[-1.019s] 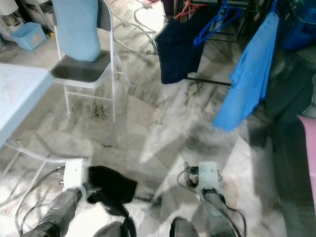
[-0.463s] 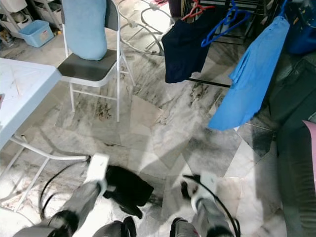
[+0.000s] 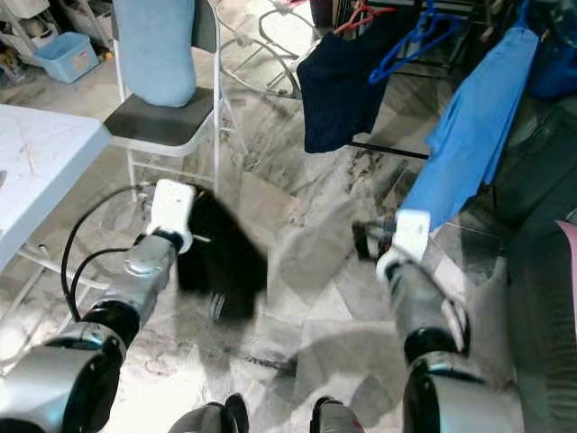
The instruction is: Hang hanger
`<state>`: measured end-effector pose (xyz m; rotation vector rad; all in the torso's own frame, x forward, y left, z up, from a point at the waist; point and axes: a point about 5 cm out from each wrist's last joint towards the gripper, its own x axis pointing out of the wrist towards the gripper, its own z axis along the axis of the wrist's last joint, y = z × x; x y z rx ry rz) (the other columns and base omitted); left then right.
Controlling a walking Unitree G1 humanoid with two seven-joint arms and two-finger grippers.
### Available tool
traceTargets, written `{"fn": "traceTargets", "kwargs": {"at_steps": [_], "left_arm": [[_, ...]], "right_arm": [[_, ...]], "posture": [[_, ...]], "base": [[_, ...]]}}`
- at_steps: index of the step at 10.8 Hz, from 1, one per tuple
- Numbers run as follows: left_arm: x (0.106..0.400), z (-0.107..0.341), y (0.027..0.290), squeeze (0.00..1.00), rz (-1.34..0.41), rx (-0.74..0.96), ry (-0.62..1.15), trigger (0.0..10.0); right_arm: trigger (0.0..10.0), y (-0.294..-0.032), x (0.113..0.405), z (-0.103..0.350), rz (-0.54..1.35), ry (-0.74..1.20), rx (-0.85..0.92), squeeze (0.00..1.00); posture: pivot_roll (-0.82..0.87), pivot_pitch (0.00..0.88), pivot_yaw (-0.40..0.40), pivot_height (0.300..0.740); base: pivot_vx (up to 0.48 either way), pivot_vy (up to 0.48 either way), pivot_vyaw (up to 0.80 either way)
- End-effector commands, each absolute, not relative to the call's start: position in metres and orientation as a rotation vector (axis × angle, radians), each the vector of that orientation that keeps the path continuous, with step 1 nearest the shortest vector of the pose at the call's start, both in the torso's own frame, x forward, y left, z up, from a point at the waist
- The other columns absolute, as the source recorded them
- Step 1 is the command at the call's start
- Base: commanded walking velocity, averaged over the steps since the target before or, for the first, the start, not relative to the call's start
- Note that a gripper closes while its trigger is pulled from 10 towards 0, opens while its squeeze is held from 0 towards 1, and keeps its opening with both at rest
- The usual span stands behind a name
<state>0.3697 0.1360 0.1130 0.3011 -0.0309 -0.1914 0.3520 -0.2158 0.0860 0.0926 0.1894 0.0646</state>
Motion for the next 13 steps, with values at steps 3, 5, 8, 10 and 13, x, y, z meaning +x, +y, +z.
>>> {"fn": "traceTargets", "kwargs": {"at_steps": [3,5,8,10,13], "left_arm": [[0.334,0.086,0.152,0.00,-0.169,0.254,-0.088,10.0],[0.309,0.055,0.162,0.00,-0.042,0.203,-0.014,10.0],[0.300,0.038,0.157,0.00,-0.105,0.195,0.056,10.0],[0.306,0.041,0.139,0.00,-0.203,0.198,0.060,10.0],[0.311,0.054,0.116,0.00,-0.313,0.095,0.019,10.0]], "right_arm": [[10.0,-0.225,0.333,0.082,0.129,0.164,0.087,0.00],[10.0,-0.217,0.300,0.066,0.119,0.112,0.159,0.00],[10.0,-0.188,0.271,0.025,0.162,0.247,0.141,0.00],[10.0,-0.167,0.277,0.026,0.182,0.197,-0.060,0.00],[10.0,-0.169,0.263,0.038,0.162,0.151,0.063,0.00]], "posture": [[-0.11,0.170,0.067,0.740],[-0.11,0.119,0.051,0.740],[-0.13,0.056,0.054,0.740],[-0.14,0.045,0.068,0.740],[-0.15,0.094,0.067,0.740]], "base": [[0.000,0.000,0.00],[0.000,0.000,0.00],[0.000,0.000,0.00],[0.000,0.000,0.00],[0.000,0.000,0.00]]}}
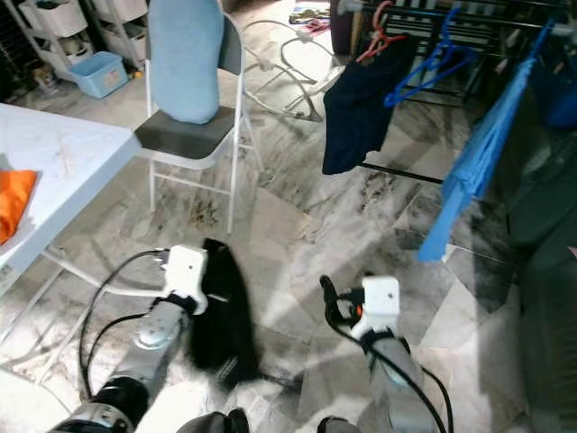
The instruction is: Hang hanger
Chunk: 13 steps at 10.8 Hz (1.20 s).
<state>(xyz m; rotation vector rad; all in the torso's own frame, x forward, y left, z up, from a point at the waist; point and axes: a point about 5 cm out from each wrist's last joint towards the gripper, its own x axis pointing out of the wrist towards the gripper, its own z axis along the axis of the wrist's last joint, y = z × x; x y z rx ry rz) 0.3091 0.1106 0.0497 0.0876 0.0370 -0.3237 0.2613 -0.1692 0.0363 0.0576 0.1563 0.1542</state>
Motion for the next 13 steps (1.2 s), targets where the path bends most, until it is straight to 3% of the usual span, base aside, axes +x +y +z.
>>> {"fn": "traceTargets", "kwargs": {"at_steps": [1,3,8,13], "left_arm": [[0.312,0.056,0.112,0.00,-0.326,0.077,0.005,10.0],[0.314,0.065,0.107,0.00,-0.363,0.051,-0.039,10.0],[0.320,0.082,0.107,0.00,-0.377,0.033,-0.089,10.0],[0.327,0.100,0.089,0.00,-0.395,-0.002,-0.148,10.0]], "right_arm": [[10.0,-0.170,0.260,0.039,0.127,0.150,0.042,0.00],[10.0,-0.172,0.260,0.042,0.081,0.129,-0.069,0.00],[10.0,-0.195,0.266,0.073,-0.074,0.013,0.013,0.00],[10.0,-0.163,0.274,0.077,0.006,0.031,-0.012,0.00]], "posture": [[-0.16,0.101,0.066,0.740],[-0.16,0.116,0.066,0.740],[-0.17,0.111,0.065,0.740],[-0.17,0.151,0.075,0.740]], "base": [[0.000,0.000,0.00],[0.264,0.000,0.00],[0.282,0.000,0.00],[0.312,0.000,0.00]]}}
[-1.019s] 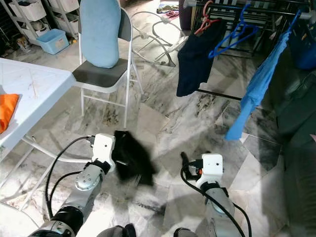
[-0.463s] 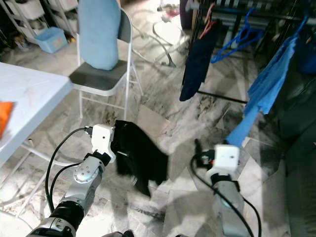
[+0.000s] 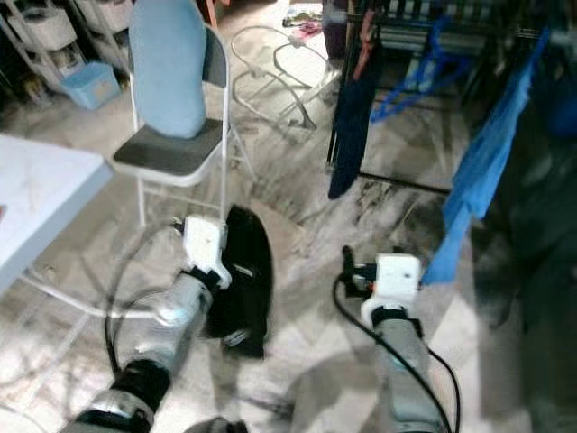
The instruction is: Hang hanger
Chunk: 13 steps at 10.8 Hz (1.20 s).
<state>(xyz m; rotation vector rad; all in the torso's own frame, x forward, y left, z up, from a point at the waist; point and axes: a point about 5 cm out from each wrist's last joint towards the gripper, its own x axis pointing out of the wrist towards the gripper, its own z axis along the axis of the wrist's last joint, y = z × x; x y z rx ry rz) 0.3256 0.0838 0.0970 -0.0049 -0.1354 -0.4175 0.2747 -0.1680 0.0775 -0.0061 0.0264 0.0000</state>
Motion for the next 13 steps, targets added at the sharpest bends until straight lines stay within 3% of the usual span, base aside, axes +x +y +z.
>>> {"fn": "traceTargets", "kwargs": {"at_steps": [1,13], "left_arm": [[0.328,0.100,0.090,0.00,-0.395,-0.003,-0.145,10.0],[0.328,0.098,0.077,0.00,-0.472,0.013,-0.109,10.0]], "right_arm": [[10.0,-0.165,0.273,0.077,0.008,0.038,-0.006,0.00],[10.0,-0.183,0.273,0.090,-0.178,-0.032,-0.017,0.00]], "posture": [[-0.17,0.157,0.078,0.740],[-0.18,0.179,0.097,0.740]], "base": [[0.341,0.000,0.00],[0.362,0.252,0.00]]}}
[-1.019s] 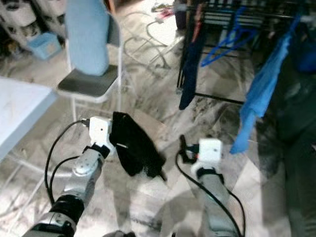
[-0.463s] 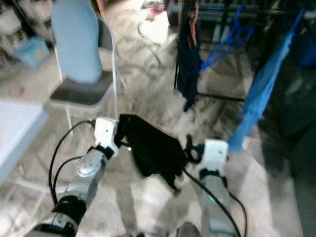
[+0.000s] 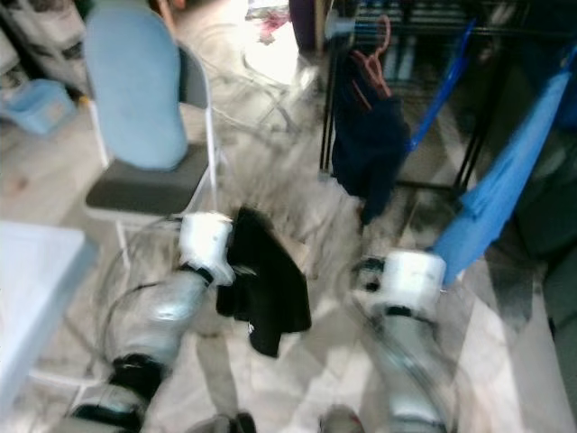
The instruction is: Hang hanger
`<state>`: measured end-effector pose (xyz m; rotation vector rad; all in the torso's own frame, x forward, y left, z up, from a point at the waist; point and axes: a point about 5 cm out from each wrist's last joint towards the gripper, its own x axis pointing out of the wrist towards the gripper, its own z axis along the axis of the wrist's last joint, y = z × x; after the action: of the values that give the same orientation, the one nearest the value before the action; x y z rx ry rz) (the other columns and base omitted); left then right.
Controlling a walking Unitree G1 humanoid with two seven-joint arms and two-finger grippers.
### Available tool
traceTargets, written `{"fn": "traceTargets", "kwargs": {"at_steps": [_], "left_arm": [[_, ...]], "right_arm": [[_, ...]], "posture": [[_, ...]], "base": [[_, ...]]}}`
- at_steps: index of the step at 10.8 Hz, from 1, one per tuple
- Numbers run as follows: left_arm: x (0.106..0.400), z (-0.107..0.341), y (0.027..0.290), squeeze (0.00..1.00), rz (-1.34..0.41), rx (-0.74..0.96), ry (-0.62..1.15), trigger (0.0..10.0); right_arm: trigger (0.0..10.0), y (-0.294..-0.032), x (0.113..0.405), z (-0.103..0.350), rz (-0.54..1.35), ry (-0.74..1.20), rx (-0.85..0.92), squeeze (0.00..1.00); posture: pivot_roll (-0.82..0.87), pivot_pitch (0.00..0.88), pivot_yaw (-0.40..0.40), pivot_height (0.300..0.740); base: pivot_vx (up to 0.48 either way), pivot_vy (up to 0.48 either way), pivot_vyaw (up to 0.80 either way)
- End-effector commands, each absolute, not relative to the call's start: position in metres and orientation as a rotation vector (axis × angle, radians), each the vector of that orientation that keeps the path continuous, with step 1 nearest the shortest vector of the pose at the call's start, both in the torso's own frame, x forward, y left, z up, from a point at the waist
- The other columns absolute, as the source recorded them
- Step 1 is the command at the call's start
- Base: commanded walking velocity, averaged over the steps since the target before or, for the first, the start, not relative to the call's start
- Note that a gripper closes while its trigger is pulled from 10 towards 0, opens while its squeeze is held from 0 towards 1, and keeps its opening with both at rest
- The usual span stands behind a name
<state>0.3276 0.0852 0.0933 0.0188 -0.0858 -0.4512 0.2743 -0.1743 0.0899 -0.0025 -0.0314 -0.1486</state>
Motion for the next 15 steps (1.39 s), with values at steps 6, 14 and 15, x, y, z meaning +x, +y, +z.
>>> {"fn": "traceTargets", "kwargs": {"at_steps": [6,14,15], "left_arm": [[0.321,0.102,0.097,0.00,-0.446,-0.046,-0.163,10.0],[0.313,0.099,0.089,0.00,-0.473,-0.058,-0.146,10.0],[0.314,0.101,0.088,0.00,-0.470,-0.059,-0.150,10.0]], "right_arm": [[10.0,-0.207,0.259,0.108,-0.315,-0.121,-0.187,0.00],[10.0,-0.203,0.261,0.117,-0.286,-0.151,-0.245,0.00],[10.0,-0.201,0.264,0.125,-0.268,-0.176,-0.263,0.00]], "posture": [[-0.19,0.180,0.078,0.740],[-0.20,0.195,0.074,0.740],[-0.20,0.197,0.073,0.740]], "base": [[0.099,0.000,-0.13],[0.344,0.000,-0.40],[0.341,0.000,0.00]]}}
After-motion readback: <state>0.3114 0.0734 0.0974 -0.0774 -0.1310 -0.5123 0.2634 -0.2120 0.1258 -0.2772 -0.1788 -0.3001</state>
